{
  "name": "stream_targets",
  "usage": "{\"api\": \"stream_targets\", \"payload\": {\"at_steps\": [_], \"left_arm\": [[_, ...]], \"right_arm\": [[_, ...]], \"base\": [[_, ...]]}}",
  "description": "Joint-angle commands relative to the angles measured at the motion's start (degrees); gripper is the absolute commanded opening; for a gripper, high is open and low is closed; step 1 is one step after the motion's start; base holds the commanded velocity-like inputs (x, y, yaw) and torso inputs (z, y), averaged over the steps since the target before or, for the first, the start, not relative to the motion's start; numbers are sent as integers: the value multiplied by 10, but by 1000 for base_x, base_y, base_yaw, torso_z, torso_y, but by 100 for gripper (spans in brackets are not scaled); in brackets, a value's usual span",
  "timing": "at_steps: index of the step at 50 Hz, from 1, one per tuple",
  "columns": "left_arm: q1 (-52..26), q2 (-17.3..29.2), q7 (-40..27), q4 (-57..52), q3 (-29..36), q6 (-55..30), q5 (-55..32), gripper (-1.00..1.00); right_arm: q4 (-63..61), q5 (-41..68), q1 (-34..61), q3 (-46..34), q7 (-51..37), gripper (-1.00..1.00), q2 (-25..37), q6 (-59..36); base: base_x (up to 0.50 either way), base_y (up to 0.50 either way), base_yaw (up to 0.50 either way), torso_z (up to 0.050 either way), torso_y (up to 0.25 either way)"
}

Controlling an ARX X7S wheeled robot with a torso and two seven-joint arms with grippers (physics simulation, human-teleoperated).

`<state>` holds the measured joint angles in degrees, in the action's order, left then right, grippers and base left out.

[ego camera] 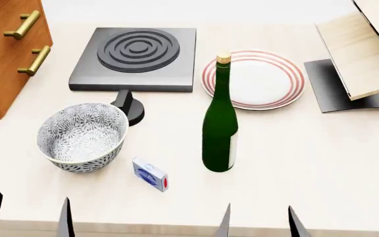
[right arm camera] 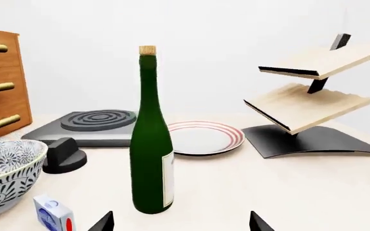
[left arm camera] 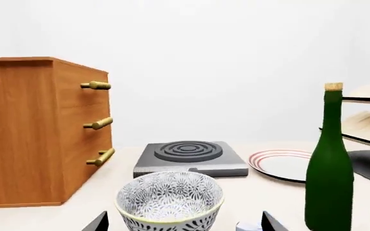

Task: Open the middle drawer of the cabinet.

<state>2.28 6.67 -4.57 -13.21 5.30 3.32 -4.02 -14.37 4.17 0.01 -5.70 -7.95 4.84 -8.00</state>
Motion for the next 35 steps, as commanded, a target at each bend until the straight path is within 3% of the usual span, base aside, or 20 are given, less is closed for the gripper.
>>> {"api": "stream_targets", "payload": {"at_steps": [1, 16, 28, 29, 32, 35], "left_arm": [[-6, 22, -4, -126, -2, -54, -21, 100], [-27, 40, -27, -296, -13, -132, -41, 100], [-82, 63, -69, -464, -66, -260, -129, 100], [-86, 72, -80, -467, -67, -264, -144, 100], [-111, 178, -200, -468, -23, -230, -211, 100], [-134, 262, -291, -467, 24, -191, -246, 100]], "right_arm": [[-136, -11, 16, -11, -28, 100, 13, -85], [-344, -49, 44, -43, -54, 100, 30, -224], [-456, -84, 77, -68, -49, 100, 30, -309], [-456, -93, 77, -66, -39, 100, 23, -307], [-456, -173, 73, -50, 51, 100, -45, -294], [-456, -179, 71, -52, 54, 100, -47, -288]], "base": [[0, 0, 0, 0, 0], [0, 0, 0, 0, 0], [0, 0, 0, 0, 0], [0, 0, 0, 0, 0], [0, 0, 0, 0, 0], [0, 0, 0, 0, 0]]}}
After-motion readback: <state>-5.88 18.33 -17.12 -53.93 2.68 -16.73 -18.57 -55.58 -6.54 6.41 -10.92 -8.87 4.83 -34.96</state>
